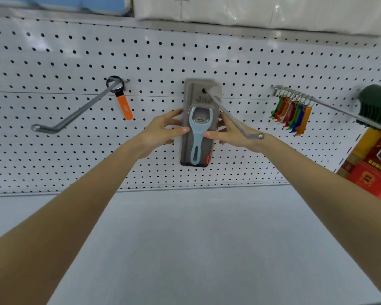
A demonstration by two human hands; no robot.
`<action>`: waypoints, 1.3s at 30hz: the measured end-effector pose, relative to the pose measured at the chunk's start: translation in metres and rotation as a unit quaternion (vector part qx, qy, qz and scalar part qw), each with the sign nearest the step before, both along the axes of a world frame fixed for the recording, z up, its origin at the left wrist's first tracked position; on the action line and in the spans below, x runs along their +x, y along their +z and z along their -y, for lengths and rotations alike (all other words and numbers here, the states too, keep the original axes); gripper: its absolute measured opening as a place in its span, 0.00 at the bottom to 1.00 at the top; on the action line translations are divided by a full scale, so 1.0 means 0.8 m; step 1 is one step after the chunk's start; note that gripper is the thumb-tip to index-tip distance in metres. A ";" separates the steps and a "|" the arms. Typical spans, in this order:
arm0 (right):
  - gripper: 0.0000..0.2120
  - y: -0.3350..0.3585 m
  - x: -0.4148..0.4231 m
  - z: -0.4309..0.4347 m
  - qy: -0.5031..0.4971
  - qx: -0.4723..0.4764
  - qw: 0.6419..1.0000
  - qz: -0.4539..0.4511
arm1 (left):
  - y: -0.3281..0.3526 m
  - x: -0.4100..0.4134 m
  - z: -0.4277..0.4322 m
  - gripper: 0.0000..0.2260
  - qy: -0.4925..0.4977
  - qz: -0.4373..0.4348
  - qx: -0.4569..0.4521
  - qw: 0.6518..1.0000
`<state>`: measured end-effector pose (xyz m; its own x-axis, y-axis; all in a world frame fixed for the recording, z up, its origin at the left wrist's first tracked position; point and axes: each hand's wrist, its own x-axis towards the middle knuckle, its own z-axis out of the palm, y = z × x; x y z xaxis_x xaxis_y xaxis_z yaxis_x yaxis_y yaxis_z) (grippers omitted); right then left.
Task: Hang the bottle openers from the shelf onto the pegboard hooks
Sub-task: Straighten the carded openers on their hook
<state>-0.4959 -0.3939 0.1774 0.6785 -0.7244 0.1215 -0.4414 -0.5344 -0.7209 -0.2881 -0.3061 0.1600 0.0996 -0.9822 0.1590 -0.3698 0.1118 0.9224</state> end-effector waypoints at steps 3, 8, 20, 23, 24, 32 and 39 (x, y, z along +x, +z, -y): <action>0.38 0.003 -0.005 -0.003 -0.001 0.010 1.000 0.001 | 0.001 0.002 -0.003 0.25 -0.007 -0.014 0.001 1.000; 0.35 0.004 -0.014 -0.007 -0.005 0.006 1.000 0.004 | 0.000 0.000 -0.006 0.22 -0.012 -0.014 -0.007 1.000; 0.35 -0.002 -0.017 -0.012 -0.007 0.005 1.000 -0.016 | 0.001 -0.018 -0.013 0.26 0.014 0.014 -0.005 1.000; 0.36 -0.001 -0.017 -0.015 -0.005 0.005 0.999 -0.039 | 0.002 -0.029 -0.013 0.28 0.022 0.028 -0.002 0.999; 0.36 -0.001 -0.018 -0.015 -0.002 0.002 0.999 -0.051 | 0.002 -0.032 -0.013 0.29 0.023 0.028 -0.002 0.999; 0.33 -0.011 -0.019 -0.016 0.026 -0.008 0.996 -0.087 | -0.006 -0.046 -0.029 0.30 0.035 0.037 0.003 0.999; 0.38 -0.017 -0.043 -0.019 0.045 -0.021 0.989 -0.140 | -0.004 -0.058 -0.057 0.33 0.097 0.039 0.028 0.994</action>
<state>-0.5306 -0.3785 0.1637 0.7520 -0.6572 -0.0514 -0.5691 -0.6079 -0.5537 -0.3345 -0.2605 0.1566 0.2772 -0.9535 0.1187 -0.4494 -0.0195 0.8931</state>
